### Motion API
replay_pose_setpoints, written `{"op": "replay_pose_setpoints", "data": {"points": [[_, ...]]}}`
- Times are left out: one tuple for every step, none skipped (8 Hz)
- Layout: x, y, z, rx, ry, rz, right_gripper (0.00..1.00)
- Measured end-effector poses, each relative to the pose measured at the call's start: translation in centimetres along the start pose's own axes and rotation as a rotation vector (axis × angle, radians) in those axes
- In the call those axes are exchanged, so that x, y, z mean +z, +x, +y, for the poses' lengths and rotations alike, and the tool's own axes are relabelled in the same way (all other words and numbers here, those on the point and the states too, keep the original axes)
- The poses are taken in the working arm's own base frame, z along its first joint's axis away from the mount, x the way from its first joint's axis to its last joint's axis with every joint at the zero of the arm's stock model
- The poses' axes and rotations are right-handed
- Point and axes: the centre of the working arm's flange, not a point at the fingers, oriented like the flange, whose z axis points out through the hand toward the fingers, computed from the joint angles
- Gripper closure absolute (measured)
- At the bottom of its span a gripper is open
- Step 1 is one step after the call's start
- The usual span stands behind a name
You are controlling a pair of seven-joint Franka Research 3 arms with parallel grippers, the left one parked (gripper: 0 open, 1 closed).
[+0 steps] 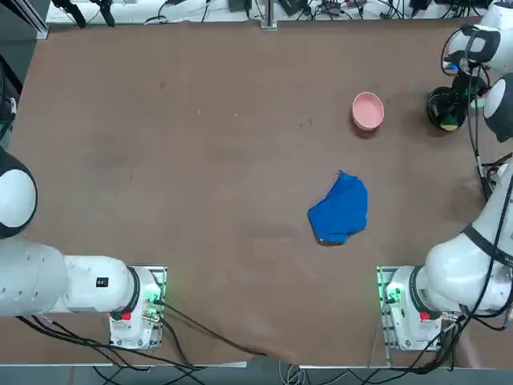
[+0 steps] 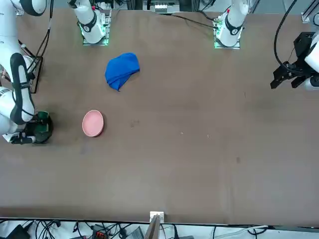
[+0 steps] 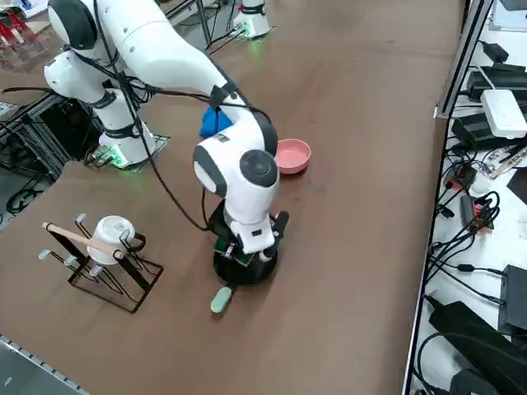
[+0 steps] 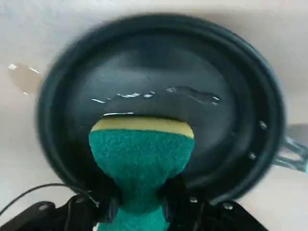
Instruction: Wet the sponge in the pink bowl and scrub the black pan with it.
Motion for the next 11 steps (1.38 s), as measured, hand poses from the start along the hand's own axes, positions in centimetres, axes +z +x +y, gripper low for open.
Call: {"op": "replay_pose_setpoints", "data": {"points": [[0.0, -0.5, 1.3, -0.003, -0.002, 0.006, 0.52], [-0.2, -0.6, 1.9, -0.002, -0.007, 0.024, 0.52], [-0.4, -0.5, 2.1, -0.002, -0.017, 0.041, 0.52], [-0.6, -0.2, 2.3, -0.004, -0.034, 0.064, 0.52], [-0.7, 0.1, 2.5, -0.004, -0.050, 0.089, 0.52], [-1.0, 0.3, 2.5, -0.005, -0.061, 0.108, 0.52], [-1.4, 0.5, 2.4, -0.009, -0.066, 0.120, 0.52], [-1.9, 0.9, 1.9, -0.016, -0.071, 0.130, 0.52], [-2.5, 1.5, 1.0, -0.031, -0.076, 0.139, 0.52], [-3.1, 2.1, -0.2, -0.048, -0.083, 0.145, 0.52], [-3.9, 2.3, -1.3, -0.062, -0.084, 0.142, 0.52]]}}
